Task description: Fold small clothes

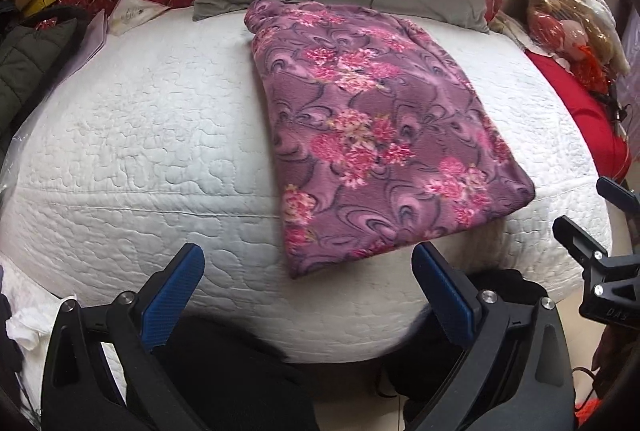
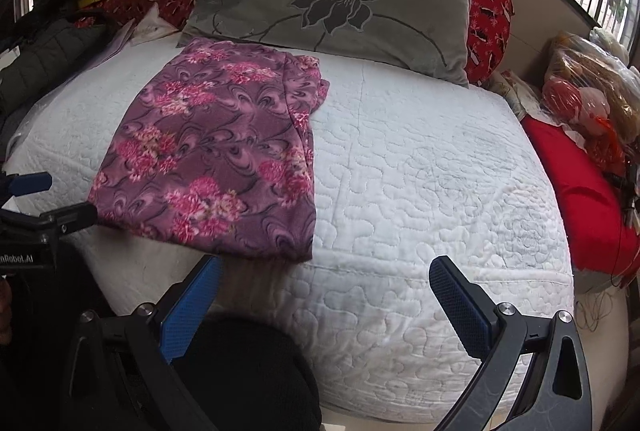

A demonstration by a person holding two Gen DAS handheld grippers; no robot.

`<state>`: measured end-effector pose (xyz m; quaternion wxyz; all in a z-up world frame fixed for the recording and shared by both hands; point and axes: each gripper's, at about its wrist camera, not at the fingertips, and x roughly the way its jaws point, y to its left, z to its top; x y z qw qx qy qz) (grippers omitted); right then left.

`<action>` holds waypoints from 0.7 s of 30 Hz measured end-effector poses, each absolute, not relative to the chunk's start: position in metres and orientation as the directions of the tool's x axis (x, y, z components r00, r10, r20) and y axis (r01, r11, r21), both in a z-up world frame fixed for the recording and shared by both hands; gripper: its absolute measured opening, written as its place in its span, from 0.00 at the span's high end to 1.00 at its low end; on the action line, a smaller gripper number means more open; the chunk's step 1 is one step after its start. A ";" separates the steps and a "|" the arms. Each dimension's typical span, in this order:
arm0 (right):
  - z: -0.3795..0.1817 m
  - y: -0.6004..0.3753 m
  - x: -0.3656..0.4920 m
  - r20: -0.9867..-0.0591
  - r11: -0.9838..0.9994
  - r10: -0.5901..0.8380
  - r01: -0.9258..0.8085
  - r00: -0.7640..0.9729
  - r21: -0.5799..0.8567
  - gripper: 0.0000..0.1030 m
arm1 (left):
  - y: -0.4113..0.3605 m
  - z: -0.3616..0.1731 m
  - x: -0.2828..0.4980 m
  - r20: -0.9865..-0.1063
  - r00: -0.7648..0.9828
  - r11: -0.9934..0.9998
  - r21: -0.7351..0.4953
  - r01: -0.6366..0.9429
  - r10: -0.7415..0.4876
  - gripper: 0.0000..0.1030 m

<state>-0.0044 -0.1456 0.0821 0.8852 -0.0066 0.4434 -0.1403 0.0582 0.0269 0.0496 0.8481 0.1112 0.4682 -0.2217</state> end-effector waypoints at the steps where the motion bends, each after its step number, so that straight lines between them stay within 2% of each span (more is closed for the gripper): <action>1: 0.083 -0.145 -0.007 -0.781 0.961 -0.251 0.246 0.571 -0.129 0.00 | 0.025 0.050 0.056 -0.843 0.464 0.875 -0.017 0.484 -0.273 0.00; 21: 0.114 -0.152 -0.037 -0.721 0.952 -0.247 0.302 0.647 -0.055 0.00 | 0.032 0.081 0.023 -0.758 0.594 0.897 0.025 0.442 -0.271 0.00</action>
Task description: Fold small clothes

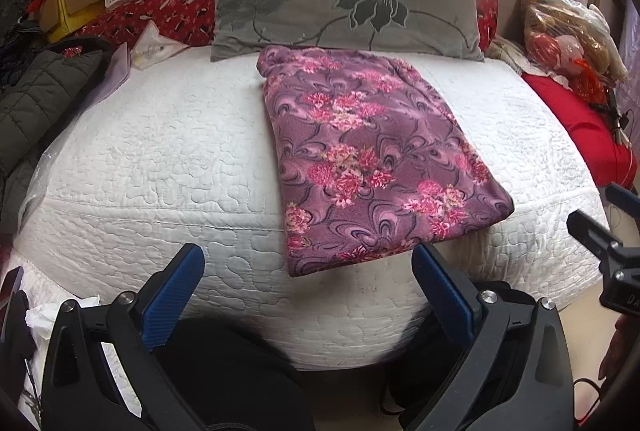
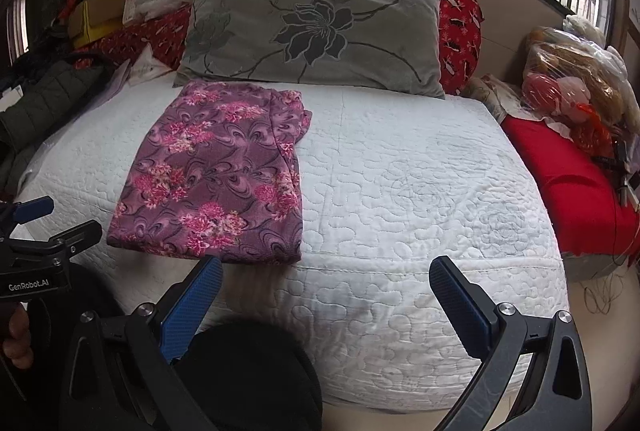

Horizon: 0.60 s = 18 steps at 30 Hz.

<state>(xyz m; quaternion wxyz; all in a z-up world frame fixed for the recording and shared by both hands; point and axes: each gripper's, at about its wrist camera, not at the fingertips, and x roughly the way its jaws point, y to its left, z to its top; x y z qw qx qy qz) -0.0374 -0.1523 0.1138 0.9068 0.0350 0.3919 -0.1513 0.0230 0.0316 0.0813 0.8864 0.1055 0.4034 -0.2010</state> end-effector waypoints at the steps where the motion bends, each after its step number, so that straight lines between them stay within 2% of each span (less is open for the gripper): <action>1: 0.114 -0.152 -0.038 -0.720 0.953 -0.248 0.299 0.648 -0.059 0.00 | 0.032 0.083 0.021 -0.752 0.599 0.899 0.021 0.438 -0.275 0.00; 7: 0.117 -0.151 -0.043 -0.706 0.951 -0.252 0.303 0.662 -0.055 0.00 | 0.033 0.090 0.010 -0.725 0.629 0.899 0.032 0.436 -0.279 0.00; 18: 0.119 -0.155 -0.049 -0.696 0.947 -0.259 0.318 0.670 -0.046 0.00 | 0.028 0.091 -0.002 -0.729 0.628 0.894 0.047 0.445 -0.274 0.00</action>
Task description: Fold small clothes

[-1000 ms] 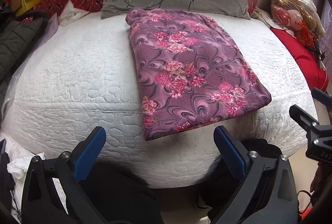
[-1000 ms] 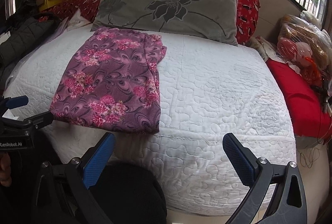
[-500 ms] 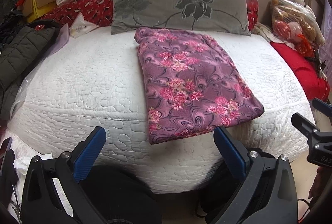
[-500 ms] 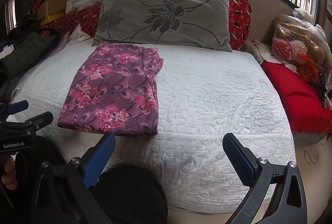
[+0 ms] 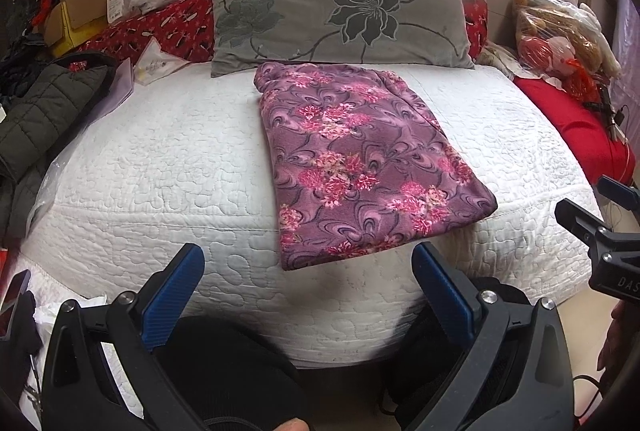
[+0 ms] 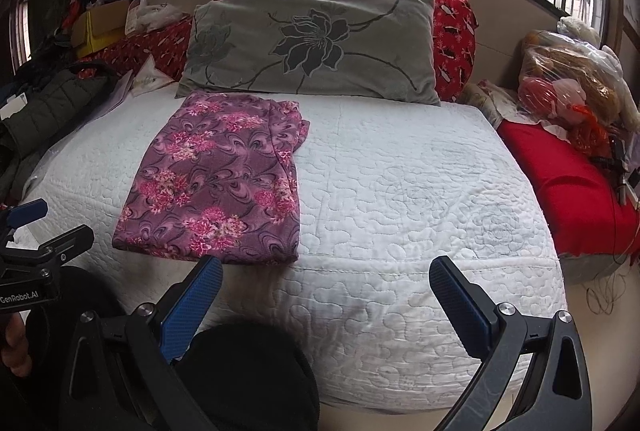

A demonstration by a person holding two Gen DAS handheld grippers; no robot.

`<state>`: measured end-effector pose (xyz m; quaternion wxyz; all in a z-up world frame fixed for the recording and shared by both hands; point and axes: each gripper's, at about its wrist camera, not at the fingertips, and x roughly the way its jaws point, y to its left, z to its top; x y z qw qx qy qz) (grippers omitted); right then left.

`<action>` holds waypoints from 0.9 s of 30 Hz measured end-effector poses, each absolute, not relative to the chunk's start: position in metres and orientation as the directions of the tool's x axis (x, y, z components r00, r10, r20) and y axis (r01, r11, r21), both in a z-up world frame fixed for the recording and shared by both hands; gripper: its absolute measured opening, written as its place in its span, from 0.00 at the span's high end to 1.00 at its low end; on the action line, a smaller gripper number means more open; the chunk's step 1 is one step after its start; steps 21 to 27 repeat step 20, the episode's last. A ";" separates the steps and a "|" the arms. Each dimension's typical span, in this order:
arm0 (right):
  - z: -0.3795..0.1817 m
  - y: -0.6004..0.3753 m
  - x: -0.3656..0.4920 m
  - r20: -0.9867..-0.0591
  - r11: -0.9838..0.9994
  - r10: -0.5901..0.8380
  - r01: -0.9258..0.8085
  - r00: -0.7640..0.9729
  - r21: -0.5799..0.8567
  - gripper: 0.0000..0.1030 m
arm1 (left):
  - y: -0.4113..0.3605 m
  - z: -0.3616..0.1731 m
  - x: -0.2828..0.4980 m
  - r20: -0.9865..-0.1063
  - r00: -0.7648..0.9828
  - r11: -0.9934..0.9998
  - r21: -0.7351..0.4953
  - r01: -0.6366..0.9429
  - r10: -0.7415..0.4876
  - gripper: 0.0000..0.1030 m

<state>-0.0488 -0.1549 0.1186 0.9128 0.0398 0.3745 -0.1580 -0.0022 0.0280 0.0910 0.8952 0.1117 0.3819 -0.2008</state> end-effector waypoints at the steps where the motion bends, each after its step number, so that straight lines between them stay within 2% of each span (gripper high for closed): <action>1: 0.118 -0.155 -0.049 -0.697 0.946 -0.259 0.320 0.669 -0.045 0.00 | 0.028 0.091 -0.002 -0.731 0.624 0.894 0.045 0.446 -0.275 0.00; 27: 0.112 -0.161 -0.048 -0.712 0.942 -0.254 0.335 0.655 -0.029 0.00 | 0.020 0.090 -0.005 -0.749 0.591 0.875 0.031 0.483 -0.300 0.00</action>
